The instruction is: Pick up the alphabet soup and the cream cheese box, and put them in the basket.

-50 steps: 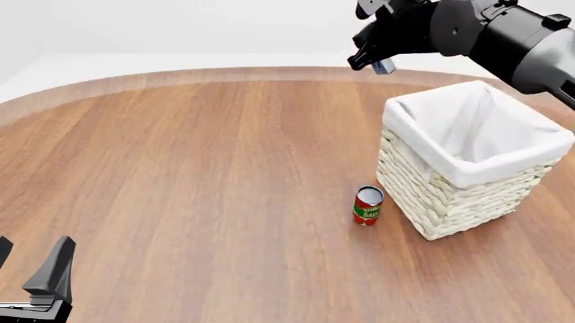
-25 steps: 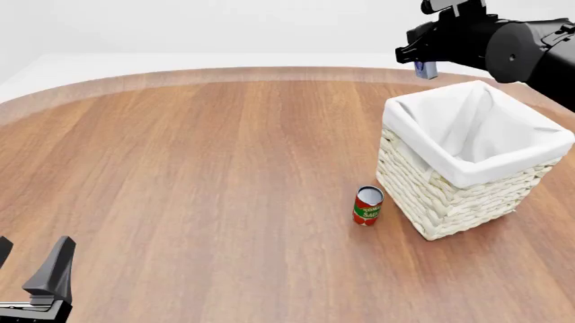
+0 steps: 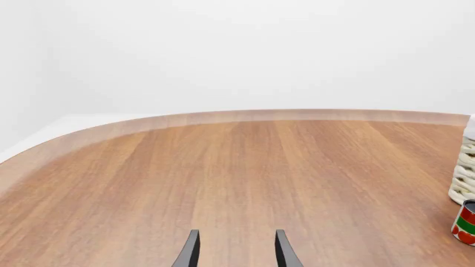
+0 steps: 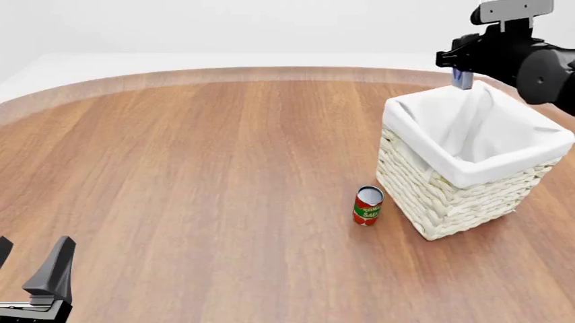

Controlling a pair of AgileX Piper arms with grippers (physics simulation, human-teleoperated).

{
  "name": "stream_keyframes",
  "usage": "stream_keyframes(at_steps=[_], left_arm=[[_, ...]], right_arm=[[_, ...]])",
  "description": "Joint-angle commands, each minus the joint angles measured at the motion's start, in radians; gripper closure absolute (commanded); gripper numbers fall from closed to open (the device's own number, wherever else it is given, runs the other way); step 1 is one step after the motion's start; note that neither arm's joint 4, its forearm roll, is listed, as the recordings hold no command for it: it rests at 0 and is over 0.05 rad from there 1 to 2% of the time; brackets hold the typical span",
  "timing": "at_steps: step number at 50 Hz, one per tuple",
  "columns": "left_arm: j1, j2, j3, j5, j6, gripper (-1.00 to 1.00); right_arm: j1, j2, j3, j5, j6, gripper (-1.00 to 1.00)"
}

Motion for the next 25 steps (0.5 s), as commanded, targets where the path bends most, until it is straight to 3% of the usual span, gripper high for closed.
stream_keyframes(at_steps=[1,25], left_arm=[[0.0,0.0,0.0,0.0,0.0,-1.0],[0.0,0.0,0.0,0.0,0.0,-1.0]], right_arm=[[-0.055,0.007,0.04,-0.057,0.047,1.0],[-0.12,0.053,0.08,-0.113,0.045,1.0]])
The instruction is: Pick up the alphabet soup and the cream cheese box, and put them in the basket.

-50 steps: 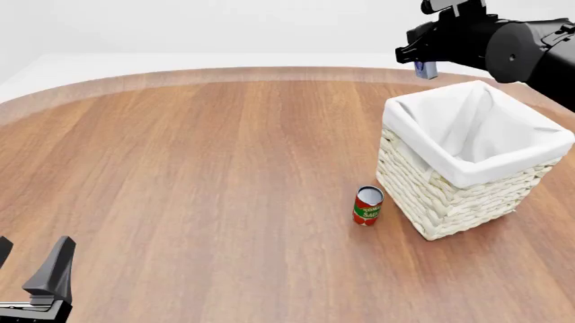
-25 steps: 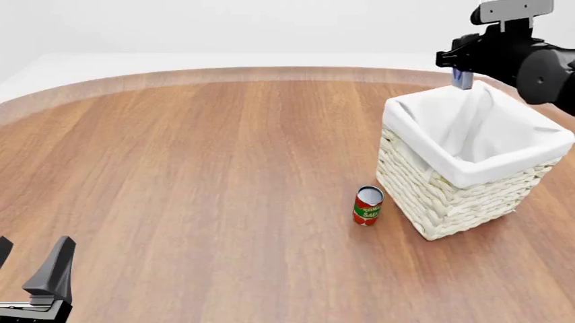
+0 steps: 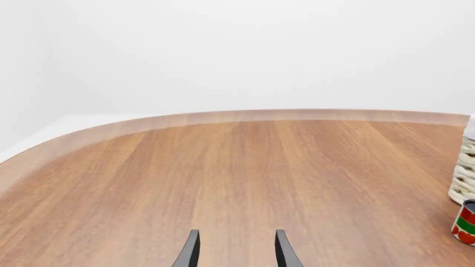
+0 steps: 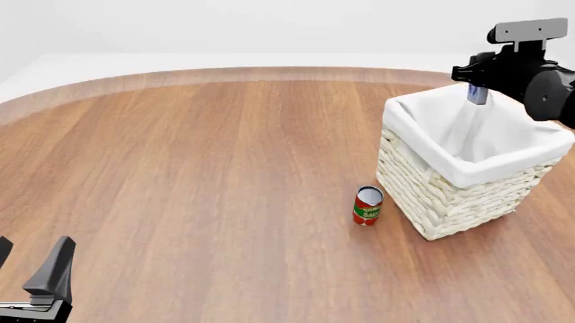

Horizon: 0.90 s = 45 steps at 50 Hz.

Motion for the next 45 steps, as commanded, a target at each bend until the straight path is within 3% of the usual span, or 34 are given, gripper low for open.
stream_keyframes(at_steps=[1,45], left_arm=[[0.0,0.0,0.0,0.0,0.0,-1.0],[0.0,0.0,0.0,0.0,0.0,-1.0]], right_arm=[[-0.038,0.019,0.009,-0.029,0.008,1.0],[-0.08,0.096,0.048,-0.096,0.024,1.0]])
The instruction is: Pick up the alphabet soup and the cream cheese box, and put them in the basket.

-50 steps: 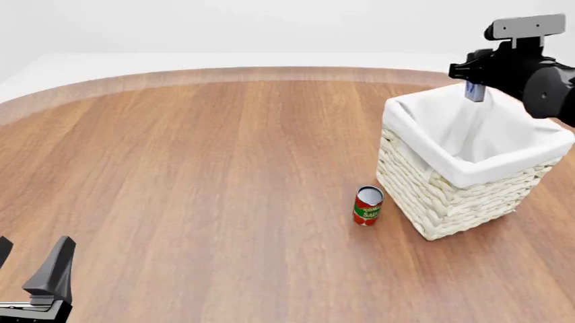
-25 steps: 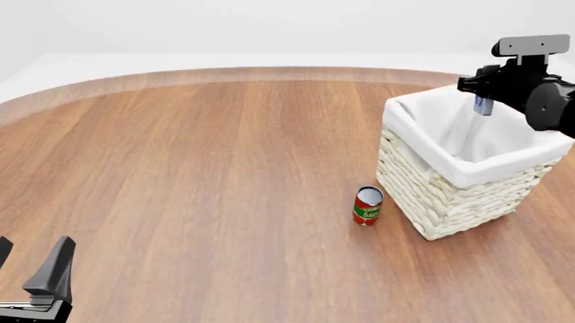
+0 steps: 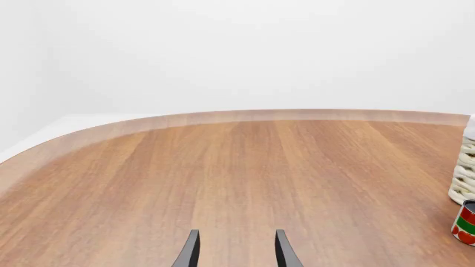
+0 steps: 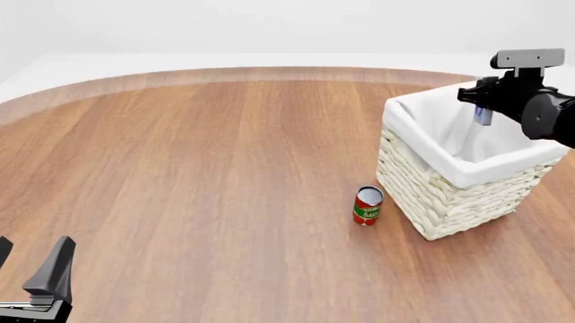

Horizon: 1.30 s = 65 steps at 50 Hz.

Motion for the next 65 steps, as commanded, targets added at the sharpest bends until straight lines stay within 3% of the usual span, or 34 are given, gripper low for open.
stream_keyframes(at_steps=[1,54,55,65], left_arm=[[0.0,0.0,0.0,0.0,0.0,-1.0],[0.0,0.0,0.0,0.0,0.0,-1.0],[0.0,0.0,0.0,0.0,0.0,-1.0],[0.0,0.0,0.0,0.0,0.0,-1.0]], right_arm=[[-0.011,0.011,-0.004,-0.017,0.013,1.0],[-0.018,0.036,0.021,-0.056,0.015,1.0],[-0.017,0.035,0.02,-0.057,0.015,-1.0],[-0.009,0.007,0.033,-0.063,0.022,-1.0]])
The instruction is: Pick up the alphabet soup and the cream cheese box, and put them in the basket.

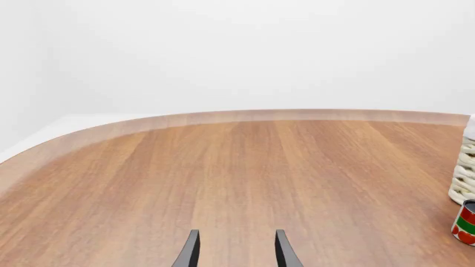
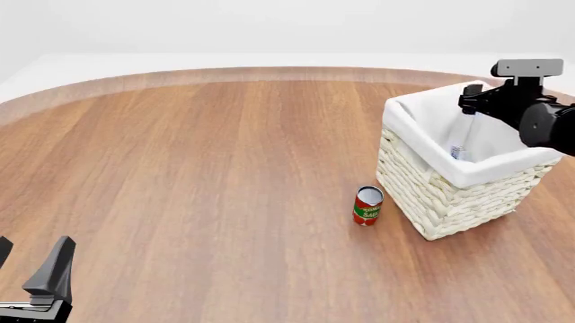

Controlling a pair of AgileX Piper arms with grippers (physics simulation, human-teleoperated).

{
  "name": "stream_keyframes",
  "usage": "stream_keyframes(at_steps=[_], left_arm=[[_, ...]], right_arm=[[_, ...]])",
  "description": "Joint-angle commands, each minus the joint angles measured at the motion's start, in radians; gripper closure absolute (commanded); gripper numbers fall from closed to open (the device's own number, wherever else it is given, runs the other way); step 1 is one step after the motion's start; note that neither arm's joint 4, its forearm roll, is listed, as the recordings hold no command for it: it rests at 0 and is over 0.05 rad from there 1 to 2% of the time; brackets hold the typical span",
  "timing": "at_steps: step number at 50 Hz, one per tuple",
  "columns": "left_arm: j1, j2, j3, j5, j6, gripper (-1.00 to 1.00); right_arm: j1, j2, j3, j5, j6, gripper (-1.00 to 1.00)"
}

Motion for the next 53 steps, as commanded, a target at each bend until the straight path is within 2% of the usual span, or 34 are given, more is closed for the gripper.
stream_keyframes(at_steps=[1,18,29,38,53], left_arm=[[0.0,0.0,0.0,0.0,0.0,-1.0],[0.0,0.0,0.0,0.0,0.0,-1.0],[0.0,0.0,0.0,0.0,0.0,-1.0],[0.0,0.0,0.0,0.0,0.0,-1.0],[0.0,0.0,0.0,0.0,0.0,-1.0]], right_arm=[[0.013,-0.032,0.013,-0.011,0.012,-1.0],[0.075,-0.209,0.071,-0.023,0.026,-1.0],[0.091,-0.324,0.187,-0.077,0.045,-1.0],[0.104,-0.512,0.314,-0.111,0.077,-1.0],[0.125,-0.769,0.446,-0.075,0.106,-1.0]])
